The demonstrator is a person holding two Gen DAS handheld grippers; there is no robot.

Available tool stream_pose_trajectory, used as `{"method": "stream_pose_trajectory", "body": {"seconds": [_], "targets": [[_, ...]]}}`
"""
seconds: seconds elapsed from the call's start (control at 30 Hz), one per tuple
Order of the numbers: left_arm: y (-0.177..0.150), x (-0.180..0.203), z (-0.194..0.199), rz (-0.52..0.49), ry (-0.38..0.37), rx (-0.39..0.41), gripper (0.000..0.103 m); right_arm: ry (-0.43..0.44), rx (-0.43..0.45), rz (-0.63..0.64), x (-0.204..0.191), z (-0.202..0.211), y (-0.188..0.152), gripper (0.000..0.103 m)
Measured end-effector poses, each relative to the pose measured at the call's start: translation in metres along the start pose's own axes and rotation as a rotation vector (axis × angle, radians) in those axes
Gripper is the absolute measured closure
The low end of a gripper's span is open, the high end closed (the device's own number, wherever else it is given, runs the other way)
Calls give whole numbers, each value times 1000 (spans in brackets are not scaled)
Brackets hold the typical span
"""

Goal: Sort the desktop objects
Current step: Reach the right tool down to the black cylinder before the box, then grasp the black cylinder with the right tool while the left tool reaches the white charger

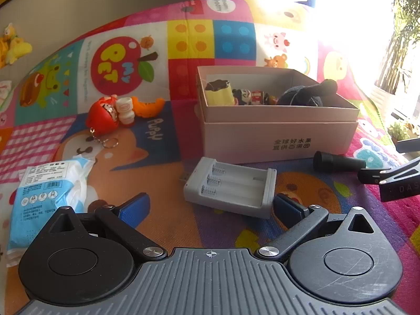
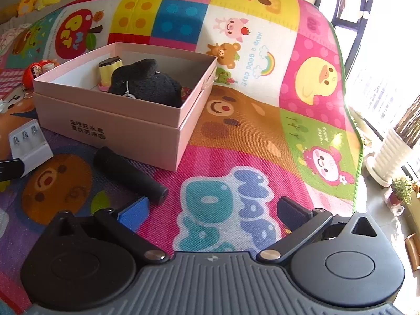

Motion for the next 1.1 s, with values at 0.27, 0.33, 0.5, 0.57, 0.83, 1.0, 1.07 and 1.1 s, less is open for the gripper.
{"method": "stream_pose_trajectory", "body": {"seconds": [0.27,0.33,0.5,0.57,0.83,1.0,1.07,1.1], "targets": [[2,-4,6,39,-23,37,0,188,-7,-141,-28,7,12,0],[2,-4,6,41,-29,41,0,196,-30,-172,-36,1,14,0],[2,-4,7,48,-38,49,0,197,-62,-220,-49,-14,19,0],[2,-4,7,45,-41,48,0,199,-51,-214,-51,-15,22,11],[2,9,-1,-33,-47,8,0,221,-38,-147,-52,-1,19,27],[7,19,-15,-97,-43,-20,0,259,-22,-102,-48,25,5,27],[9,22,-21,-117,-39,-33,0,273,-25,-83,-47,34,-1,27],[9,22,-24,-117,-38,-45,1,278,-27,-73,-47,38,-3,27]]}}
Point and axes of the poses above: each gripper's, at about its wrist camera, not at the fingertips, and z roughly against the way its jaws point, x to its right, y to its top, the point moved 10 cm from there along -z, roughly the way its jaws point
